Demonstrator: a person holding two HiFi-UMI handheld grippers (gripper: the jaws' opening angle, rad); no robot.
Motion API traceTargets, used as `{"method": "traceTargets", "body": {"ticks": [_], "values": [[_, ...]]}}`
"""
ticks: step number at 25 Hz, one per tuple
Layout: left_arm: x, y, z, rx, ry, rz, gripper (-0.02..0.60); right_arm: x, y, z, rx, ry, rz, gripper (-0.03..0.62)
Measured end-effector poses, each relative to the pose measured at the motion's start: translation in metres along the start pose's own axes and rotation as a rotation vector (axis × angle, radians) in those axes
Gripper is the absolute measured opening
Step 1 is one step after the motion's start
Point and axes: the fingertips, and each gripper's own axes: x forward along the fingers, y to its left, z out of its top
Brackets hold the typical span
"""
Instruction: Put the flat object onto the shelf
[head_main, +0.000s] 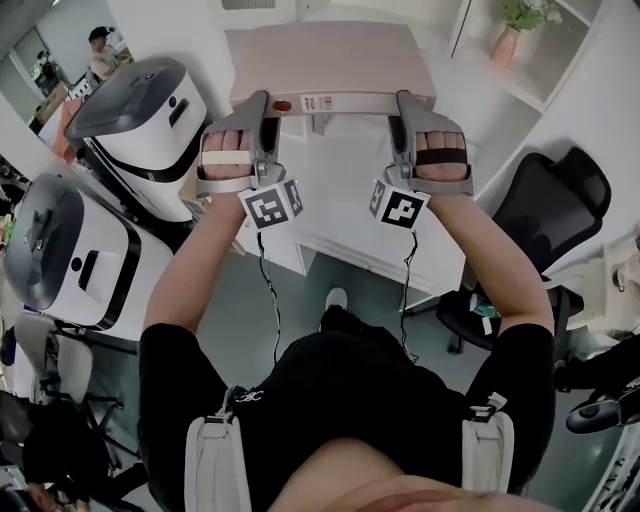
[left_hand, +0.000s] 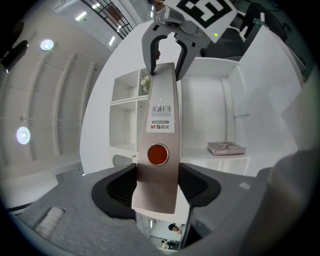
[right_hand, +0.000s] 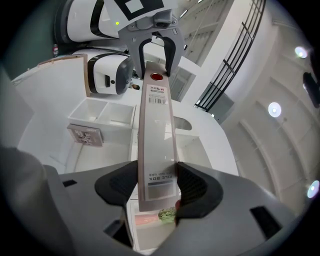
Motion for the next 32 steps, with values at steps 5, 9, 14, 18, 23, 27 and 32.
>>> {"method": "traceTargets", "body": {"ticks": [5, 9, 14, 18, 23, 27, 32], "values": [[0.032, 0.001, 0.003, -0.011, -0.031, 0.024, 0.267, 0.023, 0.001, -0.009, -0.006, 0.031, -0.017, 0.245], [0.064, 0.002, 0.007, -0.009, -0.069, 0.035, 0.264, 0.045, 0.003, -0.019, -0.006, 0.064, -0.016, 0.244], [0.105, 0.006, 0.015, -0.037, -0.101, 0.070, 0.250, 0.075, 0.000, -0.032, -0.033, 0.089, -0.071, 0.210], [0.141, 0.000, 0.023, -0.063, -0.130, 0.098, 0.132, 0.104, 0.002, -0.046, -0.037, 0.119, -0.114, 0.112], [0.200, -0.041, 0.036, -0.049, -0.116, 0.038, 0.123, 0.145, 0.053, -0.070, -0.088, 0.191, -0.029, 0.097], [0.221, -0.049, 0.039, -0.033, -0.143, 0.050, 0.120, 0.161, 0.059, -0.078, -0.050, 0.200, -0.029, 0.095], [0.245, -0.052, 0.043, -0.035, -0.151, 0.050, 0.120, 0.178, 0.064, -0.085, -0.030, 0.204, -0.020, 0.095]]}}
